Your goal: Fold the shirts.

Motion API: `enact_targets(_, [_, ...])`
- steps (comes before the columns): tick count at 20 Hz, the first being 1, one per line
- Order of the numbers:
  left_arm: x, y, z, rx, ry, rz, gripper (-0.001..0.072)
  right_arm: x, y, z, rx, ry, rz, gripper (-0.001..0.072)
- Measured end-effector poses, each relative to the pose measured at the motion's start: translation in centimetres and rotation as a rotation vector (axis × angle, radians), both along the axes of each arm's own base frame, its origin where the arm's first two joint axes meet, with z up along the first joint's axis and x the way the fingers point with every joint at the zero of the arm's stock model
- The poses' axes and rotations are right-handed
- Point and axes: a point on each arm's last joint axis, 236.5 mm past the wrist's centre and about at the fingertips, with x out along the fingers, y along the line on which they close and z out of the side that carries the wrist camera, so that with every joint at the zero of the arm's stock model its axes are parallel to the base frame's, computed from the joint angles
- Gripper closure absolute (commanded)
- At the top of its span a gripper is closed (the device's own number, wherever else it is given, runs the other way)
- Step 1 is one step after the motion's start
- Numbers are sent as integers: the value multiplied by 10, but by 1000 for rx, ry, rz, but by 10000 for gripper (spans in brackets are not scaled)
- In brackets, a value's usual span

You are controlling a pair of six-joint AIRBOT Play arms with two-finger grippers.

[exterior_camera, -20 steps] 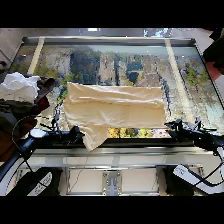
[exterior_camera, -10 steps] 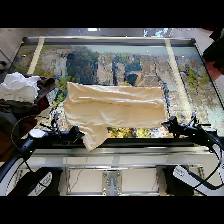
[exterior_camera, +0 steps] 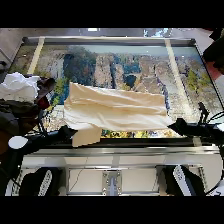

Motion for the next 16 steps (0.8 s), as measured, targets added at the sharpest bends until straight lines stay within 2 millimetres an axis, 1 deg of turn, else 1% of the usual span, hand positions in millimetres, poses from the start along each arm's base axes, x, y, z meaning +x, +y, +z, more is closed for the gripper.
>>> enact_targets(2, [4,6,17,26,-49,18,695,-14,-6,3,-60,28,14,701])
enact_targets(3, [8,11,27,56,-80,22,695,-17,-9,5,-84,32,11,701])
enact_targets(4, [14,16,37,80,-104,31,696,-18,-13,7,-104,30,7,701])
enact_targets(6, [37,32,55,152,-151,49,696,-11,-21,12,-139,2,-14,701])
enact_targets(8, [67,43,67,215,-176,23,695,1,-29,18,-157,-35,-44,701])
enact_targets(10, [104,47,68,264,-179,-34,696,20,-34,25,-147,-81,-75,701])
enact_targets(11, [126,46,66,282,-183,-67,695,30,-37,29,-141,-103,-85,701])
enact_targets(14, [194,34,52,341,-199,-166,696,64,-39,32,-131,-141,-72,701])
enact_targets(16, [231,26,35,393,-201,-212,696,87,-33,23,-123,-135,-38,701])
